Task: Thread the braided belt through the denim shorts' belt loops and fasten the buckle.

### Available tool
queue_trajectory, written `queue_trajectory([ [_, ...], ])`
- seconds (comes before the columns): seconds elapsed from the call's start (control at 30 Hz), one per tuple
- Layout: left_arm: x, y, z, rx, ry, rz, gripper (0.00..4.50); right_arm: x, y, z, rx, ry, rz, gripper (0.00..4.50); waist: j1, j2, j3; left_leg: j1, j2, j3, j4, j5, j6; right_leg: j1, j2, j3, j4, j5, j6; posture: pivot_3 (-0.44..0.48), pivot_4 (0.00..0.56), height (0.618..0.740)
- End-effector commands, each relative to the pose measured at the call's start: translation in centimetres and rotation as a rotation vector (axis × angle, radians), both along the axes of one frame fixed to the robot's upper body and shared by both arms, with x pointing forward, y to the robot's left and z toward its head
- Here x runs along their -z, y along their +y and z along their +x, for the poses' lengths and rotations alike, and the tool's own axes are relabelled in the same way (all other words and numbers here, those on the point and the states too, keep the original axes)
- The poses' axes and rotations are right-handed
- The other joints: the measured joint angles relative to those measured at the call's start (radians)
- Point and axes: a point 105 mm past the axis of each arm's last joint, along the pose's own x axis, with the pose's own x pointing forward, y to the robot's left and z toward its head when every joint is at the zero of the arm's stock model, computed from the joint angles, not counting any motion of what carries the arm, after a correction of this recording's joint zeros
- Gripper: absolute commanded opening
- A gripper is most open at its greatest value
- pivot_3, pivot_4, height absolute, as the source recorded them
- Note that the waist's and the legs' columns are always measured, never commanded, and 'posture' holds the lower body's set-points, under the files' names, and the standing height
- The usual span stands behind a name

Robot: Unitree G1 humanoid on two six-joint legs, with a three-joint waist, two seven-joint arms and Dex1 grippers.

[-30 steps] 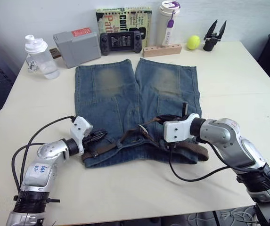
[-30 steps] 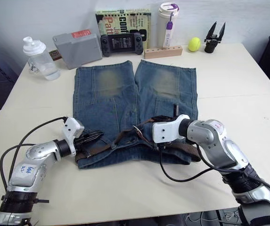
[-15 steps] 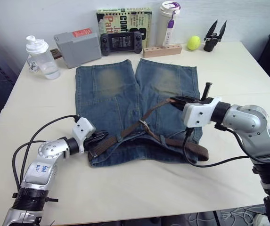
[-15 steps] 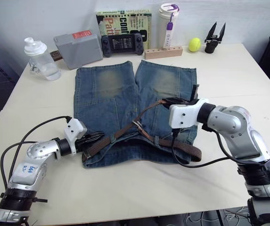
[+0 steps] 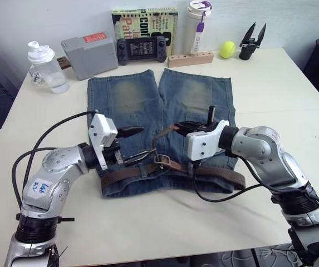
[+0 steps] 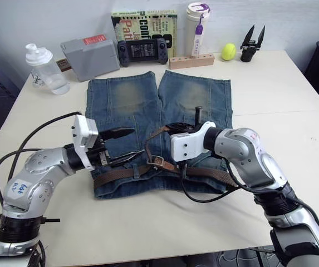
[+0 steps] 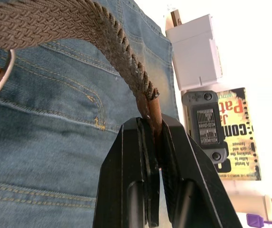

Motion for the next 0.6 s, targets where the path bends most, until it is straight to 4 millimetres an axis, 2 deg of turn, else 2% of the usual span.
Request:
queue_trajectory([
  [0.03,-0.9,-0.6,0.8,-0.030,-0.041,-0.022,4.08,-1.2,0.6,-0.2,-0.023,-0.048,0.017,0.00,0.002,0.000,0.000,0.000,0.000,0.000,0.000,0.000,0.000,0.000,0.000,0.000,0.000,0.000,0.000,0.000,0.150,0.726],
  [0.13,-0.6,-0.7,2.2,-0.093,-0.066,0.004,4.08,-1.3,0.9,-0.4,-0.033,-0.047,0.024,0.00,0.002,0.000,0.000,0.000,0.000,0.000,0.001,0.000,0.000,0.000,0.000,0.000,0.000,0.000,0.000,0.000,0.150,0.726],
  [0.23,-0.5,-0.9,2.7,-0.111,-0.084,0.008,4.08,-1.4,1.0,-0.6,-0.039,-0.045,0.027,0.00,0.000,0.000,0.000,0.000,0.000,0.000,-0.001,0.000,0.000,0.000,0.000,0.000,0.000,0.000,0.000,0.000,0.150,0.726],
  [0.33,-0.3,-1.0,3.0,-0.124,-0.092,0.016,3.31,-1.3,1.0,-0.6,-0.040,-0.042,0.030,0.00,0.000,0.000,0.000,0.000,0.000,0.000,-0.001,0.000,0.000,-0.001,0.001,0.000,0.000,0.000,0.000,0.000,0.150,0.726],
  [0.57,0.5,-1.0,3.5,-0.148,-0.092,0.038,0.02,-1.4,1.1,-0.6,-0.039,-0.027,0.040,0.00,0.001,0.000,0.000,0.000,0.000,0.000,0.000,0.000,0.000,0.000,0.000,0.000,0.000,0.000,0.000,0.000,0.150,0.726],
  [0.6,0.7,-0.9,3.5,-0.149,-0.092,0.046,0.02,-1.4,1.1,-0.6,-0.037,-0.026,0.040,0.00,0.000,0.000,0.000,0.000,0.000,0.000,0.000,0.000,0.000,0.000,0.000,0.000,0.000,0.000,0.000,0.000,0.150,0.726],
])
